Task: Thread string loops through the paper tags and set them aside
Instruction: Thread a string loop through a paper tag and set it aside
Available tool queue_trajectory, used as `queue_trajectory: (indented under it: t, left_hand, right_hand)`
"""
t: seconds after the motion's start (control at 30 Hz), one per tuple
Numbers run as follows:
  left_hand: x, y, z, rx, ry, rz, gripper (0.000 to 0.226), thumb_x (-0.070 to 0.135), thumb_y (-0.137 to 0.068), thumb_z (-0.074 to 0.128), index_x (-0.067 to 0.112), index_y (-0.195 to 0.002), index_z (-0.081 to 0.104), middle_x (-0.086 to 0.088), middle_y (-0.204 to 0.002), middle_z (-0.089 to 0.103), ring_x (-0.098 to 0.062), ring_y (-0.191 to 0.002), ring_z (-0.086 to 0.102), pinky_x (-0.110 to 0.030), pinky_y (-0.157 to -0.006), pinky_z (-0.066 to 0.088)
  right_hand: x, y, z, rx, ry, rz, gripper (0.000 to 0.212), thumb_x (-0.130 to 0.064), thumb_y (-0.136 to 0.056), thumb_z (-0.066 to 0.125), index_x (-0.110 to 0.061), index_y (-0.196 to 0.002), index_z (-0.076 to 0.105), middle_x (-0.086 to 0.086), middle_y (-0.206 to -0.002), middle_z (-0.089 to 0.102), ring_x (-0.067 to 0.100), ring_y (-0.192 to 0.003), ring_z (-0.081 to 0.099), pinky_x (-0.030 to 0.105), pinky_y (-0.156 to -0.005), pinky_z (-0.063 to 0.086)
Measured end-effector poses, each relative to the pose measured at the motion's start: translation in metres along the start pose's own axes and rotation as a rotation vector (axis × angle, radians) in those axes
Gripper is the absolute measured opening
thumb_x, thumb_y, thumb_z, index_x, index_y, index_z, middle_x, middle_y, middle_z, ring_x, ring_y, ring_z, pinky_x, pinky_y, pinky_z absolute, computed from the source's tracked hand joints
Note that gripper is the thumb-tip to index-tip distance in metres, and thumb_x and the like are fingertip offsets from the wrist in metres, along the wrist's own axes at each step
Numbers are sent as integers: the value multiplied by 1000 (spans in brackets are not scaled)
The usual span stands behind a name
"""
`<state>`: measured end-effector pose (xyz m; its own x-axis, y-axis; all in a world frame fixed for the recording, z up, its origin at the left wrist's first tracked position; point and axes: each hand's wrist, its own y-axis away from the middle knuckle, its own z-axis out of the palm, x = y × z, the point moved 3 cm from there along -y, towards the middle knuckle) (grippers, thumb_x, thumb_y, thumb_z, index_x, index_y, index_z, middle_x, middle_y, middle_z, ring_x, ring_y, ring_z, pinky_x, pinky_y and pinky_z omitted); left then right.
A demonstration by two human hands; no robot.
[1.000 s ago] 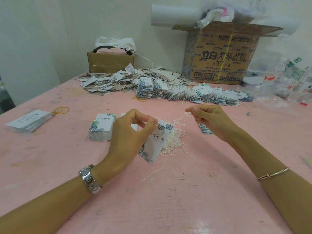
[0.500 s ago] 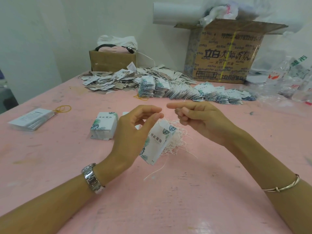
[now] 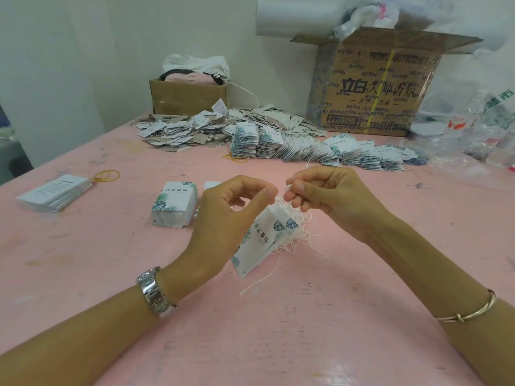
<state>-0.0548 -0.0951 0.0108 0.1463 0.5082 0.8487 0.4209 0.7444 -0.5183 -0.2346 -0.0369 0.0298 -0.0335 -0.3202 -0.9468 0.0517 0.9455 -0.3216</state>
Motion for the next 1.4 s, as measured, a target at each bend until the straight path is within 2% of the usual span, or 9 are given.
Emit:
queue_trajectory:
  t: [0.1, 0.27, 0.6, 1.23, 1.4]
  left_hand:
    - [-1, 0, 1, -16, -27, 8, 4, 30, -84, 75, 25, -85, 74, 11, -81, 74, -9, -78, 64, -45, -85, 49]
    - [-4, 1, 2, -34, -77, 36, 3, 25, -86, 75, 28, -84, 75, 18, -79, 72, 1, -74, 61, -30, -77, 44]
    - [-4, 2, 1, -36, -135, 61, 8, 27, -86, 74, 32, -80, 73, 23, -75, 70, 4, -72, 60, -16, -72, 38]
    - [-4, 4, 0, -19, -148, 55, 9, 29, -85, 75, 32, -77, 71, 22, -73, 70, 4, -71, 61, -10, -70, 36]
    - [-5, 3, 1, -57, -132, 55, 7, 32, -87, 73, 30, -80, 72, 21, -76, 70, 3, -74, 60, -13, -72, 37]
  right_hand:
    - [-1, 0, 2, -6, -4, -20, 13, -9, -81, 67, -10, -90, 77, 12, -81, 74, 14, -67, 69, 19, -60, 53]
    - [-3, 2, 6, -6, 101, -69, 10, -10, -84, 68, -5, -91, 74, 13, -77, 72, 17, -63, 65, 20, -52, 46]
    - [-8, 5, 10, -11, 192, -77, 8, -9, -84, 68, -2, -87, 71, 14, -73, 69, 16, -57, 58, 21, -47, 42]
    - [-8, 6, 15, 5, 260, -92, 15, -12, -82, 70, 1, -88, 70, 9, -69, 69, 15, -54, 55, 20, -45, 40]
    - [-7, 6, 15, 7, 264, -89, 11, -12, -84, 70, -1, -86, 70, 10, -70, 69, 15, -54, 55, 20, -45, 41]
